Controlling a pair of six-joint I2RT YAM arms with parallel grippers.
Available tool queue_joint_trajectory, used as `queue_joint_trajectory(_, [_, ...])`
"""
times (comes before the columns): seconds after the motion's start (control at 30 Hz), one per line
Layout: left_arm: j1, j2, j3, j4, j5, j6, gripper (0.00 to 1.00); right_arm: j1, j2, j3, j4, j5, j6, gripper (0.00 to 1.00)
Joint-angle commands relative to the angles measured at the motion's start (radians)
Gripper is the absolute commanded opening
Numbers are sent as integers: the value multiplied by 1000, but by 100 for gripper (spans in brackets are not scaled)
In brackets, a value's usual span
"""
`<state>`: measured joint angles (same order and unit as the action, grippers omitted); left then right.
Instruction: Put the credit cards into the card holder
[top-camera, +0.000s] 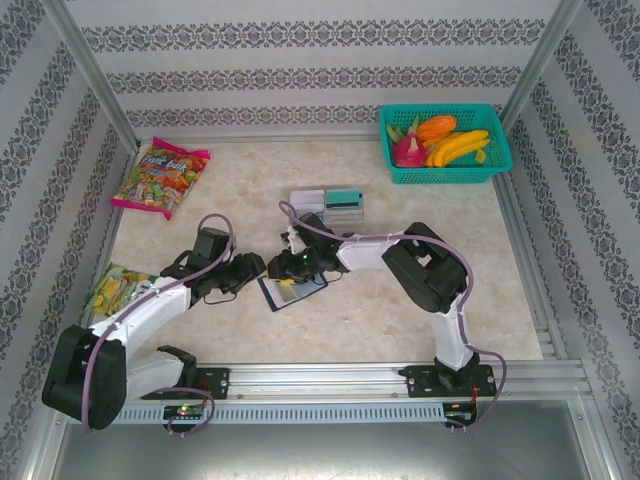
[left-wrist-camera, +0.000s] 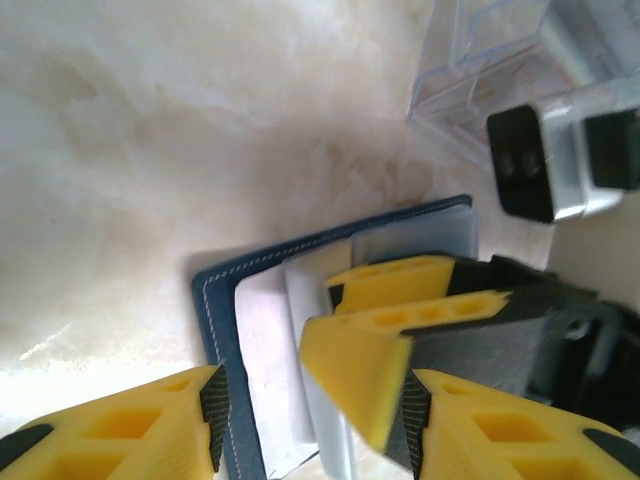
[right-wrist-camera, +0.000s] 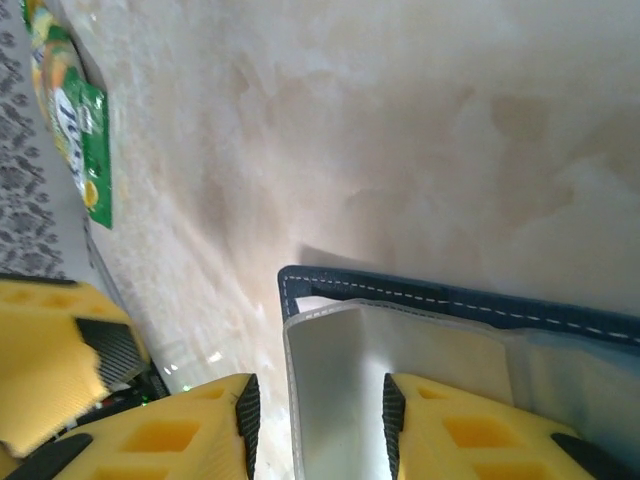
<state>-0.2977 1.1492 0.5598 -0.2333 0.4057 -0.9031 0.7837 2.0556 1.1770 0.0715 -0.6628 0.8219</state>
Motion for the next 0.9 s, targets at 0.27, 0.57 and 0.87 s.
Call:
queue_joint_trajectory(0.27, [115,93,184,-108,68,29,52,22,134,288,-600,-123,-598,39])
queue_joint_trajectory(0.57, [187,173,246,-82,111,17,51,11,-37,260,-620,-10,-678,39])
queue_joint_trajectory(0.87, [184,249,285,-13,183,64,47,-32,-255,175,-508,150,-501,41])
